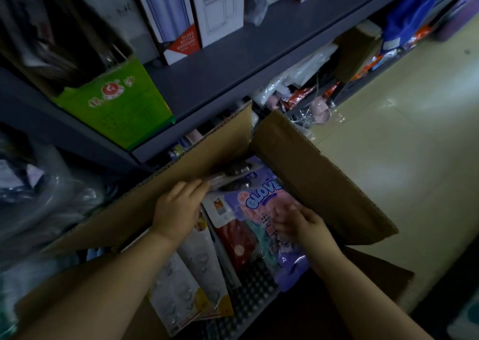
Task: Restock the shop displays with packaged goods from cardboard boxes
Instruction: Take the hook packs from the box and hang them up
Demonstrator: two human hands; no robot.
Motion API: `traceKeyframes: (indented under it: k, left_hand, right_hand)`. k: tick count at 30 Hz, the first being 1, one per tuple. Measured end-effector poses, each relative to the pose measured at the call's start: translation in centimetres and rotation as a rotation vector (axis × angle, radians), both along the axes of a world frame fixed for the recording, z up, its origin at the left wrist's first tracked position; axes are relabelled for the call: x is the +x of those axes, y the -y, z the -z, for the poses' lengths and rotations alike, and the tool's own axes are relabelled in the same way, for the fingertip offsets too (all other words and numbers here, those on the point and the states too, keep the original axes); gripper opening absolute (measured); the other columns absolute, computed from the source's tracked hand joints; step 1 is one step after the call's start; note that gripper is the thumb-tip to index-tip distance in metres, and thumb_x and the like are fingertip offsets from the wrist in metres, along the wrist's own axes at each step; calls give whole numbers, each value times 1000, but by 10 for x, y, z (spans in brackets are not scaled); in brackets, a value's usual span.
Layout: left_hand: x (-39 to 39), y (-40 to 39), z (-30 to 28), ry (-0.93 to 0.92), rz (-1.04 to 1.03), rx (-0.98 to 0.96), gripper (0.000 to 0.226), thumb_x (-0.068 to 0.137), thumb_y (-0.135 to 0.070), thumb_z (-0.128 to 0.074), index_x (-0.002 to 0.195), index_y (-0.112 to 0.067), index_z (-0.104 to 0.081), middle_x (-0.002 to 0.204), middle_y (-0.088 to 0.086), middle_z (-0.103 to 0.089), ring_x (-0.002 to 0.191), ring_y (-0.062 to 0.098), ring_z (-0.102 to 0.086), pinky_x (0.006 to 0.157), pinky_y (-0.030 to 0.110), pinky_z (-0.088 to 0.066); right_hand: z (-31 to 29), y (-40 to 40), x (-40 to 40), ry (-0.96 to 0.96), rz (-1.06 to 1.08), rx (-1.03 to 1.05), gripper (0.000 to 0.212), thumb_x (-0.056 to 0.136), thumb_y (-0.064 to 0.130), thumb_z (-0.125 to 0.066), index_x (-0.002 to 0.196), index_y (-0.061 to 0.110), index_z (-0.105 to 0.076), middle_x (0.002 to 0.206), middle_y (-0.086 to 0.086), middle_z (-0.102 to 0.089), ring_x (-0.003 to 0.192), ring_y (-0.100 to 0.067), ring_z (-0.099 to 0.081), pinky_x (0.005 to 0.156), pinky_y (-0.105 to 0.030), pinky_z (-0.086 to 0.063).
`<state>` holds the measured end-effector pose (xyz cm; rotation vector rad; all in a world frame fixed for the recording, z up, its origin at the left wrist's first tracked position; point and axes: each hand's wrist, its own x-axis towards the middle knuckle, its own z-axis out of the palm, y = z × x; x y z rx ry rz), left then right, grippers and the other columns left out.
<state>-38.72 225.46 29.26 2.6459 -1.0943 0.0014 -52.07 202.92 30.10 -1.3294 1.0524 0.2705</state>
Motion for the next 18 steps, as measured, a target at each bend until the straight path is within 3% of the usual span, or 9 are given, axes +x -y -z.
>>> traceKeyframes:
  k: [5,7,8,11,13,16,18]
  left_hand:
    - [-23,-18,-61,177,311,-138,31,103,-14,-29,113,-11,-58,99,8,-73,86,23,-67,59,29,-57]
    - [-33,-16,-88,246,444,-154,30,104,-19,-31,111,-11,-58,101,8,-73,88,24,-70,67,31,-59]
    - [-38,-14,-99,287,503,-158,25,104,-20,-35,112,-12,-57,103,7,-73,90,23,-70,73,32,-58]
    - [-46,-10,-122,386,600,-165,19,102,-19,-41,113,-14,-55,106,6,-72,98,22,-67,85,32,-52]
    - [-45,-8,-129,412,600,-191,17,101,-17,-44,113,-14,-55,104,8,-72,99,23,-65,86,32,-52]
    - [-46,-6,-134,432,532,-182,19,102,-14,-40,111,-11,-56,102,12,-72,98,25,-66,78,34,-57]
    - [-49,-5,-136,441,449,-178,29,103,-14,-35,107,-8,-63,101,13,-71,102,25,-59,76,34,-57]
  right_hand:
    - [-37,17,12,-58,156,572,68,95,60,-26,121,6,-58,112,-23,-67,106,-36,-63,92,-48,-49]
    - [-51,21,13,-40,71,684,79,89,68,-31,127,4,-55,121,-26,-62,108,-39,-62,95,-51,-48]
    - [-60,22,12,-29,-17,689,80,84,70,-42,126,3,-56,122,-26,-62,106,-39,-63,95,-51,-48]
    - [-81,23,6,3,-332,653,84,46,55,-89,110,6,-67,111,-21,-68,93,-32,-69,86,-43,-55]
    - [-90,26,-4,24,-420,681,77,40,41,-96,103,6,-71,100,-19,-72,84,-28,-71,75,-38,-59]
    - [-97,26,-17,119,-381,726,75,49,31,-95,113,4,-68,104,-20,-70,89,-29,-70,84,-43,-56]
    - [-101,19,-22,149,-323,740,80,43,23,-98,115,5,-66,106,-20,-69,89,-30,-70,84,-45,-55]
